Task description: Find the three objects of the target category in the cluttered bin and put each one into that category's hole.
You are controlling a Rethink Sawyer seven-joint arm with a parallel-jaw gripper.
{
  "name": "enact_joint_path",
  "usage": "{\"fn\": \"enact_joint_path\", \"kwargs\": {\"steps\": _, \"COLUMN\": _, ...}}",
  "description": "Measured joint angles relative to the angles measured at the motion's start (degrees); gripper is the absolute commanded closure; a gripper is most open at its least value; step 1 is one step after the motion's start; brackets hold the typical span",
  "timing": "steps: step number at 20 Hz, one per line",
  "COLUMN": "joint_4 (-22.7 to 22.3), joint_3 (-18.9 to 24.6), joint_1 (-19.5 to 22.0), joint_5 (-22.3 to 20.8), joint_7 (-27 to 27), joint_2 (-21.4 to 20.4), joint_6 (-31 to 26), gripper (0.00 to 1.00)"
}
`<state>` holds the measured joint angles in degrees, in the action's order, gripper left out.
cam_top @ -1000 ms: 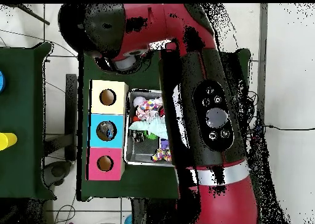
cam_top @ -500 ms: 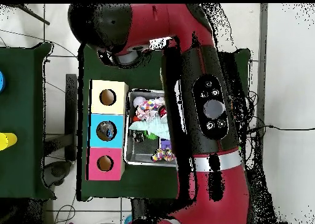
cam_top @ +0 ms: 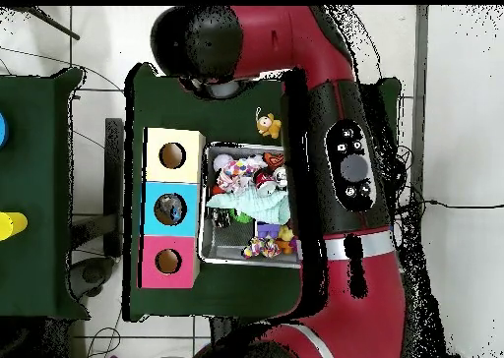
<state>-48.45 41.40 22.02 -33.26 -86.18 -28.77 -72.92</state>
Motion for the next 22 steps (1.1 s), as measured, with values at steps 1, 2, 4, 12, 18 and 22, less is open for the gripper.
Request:
{"fn": "enact_joint_path", "kwargs": {"steps": 1, "joint_4": -0.11, "joint_3": -0.03, "joint_1": 0.45, "joint_5": 0.00, "joint_7": 0.00, "joint_2": 0.36, "joint_6": 1.61, "gripper": 0.00}}
{"fn": "enact_joint_path", "kwargs": {"steps": 2, "joint_4": -0.20, "joint_3": -0.06, "joint_1": 0.76, "joint_5": 0.00, "joint_7": 0.00, "joint_2": 0.58, "joint_6": 2.65, "gripper": 0.00}}
{"fn": "enact_joint_path", "kwargs": {"steps": 4, "joint_4": -0.47, "joint_3": -0.10, "joint_1": 1.28, "joint_5": 0.00, "joint_7": 0.00, "joint_2": 0.91, "joint_6": 4.12, "gripper": 0.00}}
{"fn": "enact_joint_path", "kwargs": {"steps": 12, "joint_4": -2.46, "joint_3": -0.26, "joint_1": 2.79, "joint_5": 0.09, "joint_7": 0.01, "joint_2": 1.41, "joint_6": 5.76, "gripper": 0.00}}
{"fn": "enact_joint_path", "kwargs": {"steps": 18, "joint_4": -2.60, "joint_3": -0.31, "joint_1": 2.88, "joint_5": -0.28, "joint_7": 0.78, "joint_2": 2.05, "joint_6": 2.02, "gripper": 0.00}}
{"fn": "enact_joint_path", "kwargs": {"steps": 22, "joint_4": -2.58, "joint_3": -0.31, "joint_1": 2.89, "joint_5": -1.17, "joint_7": 2.51, "joint_2": 2.86, "joint_6": -1.94, "gripper": 0.00}}
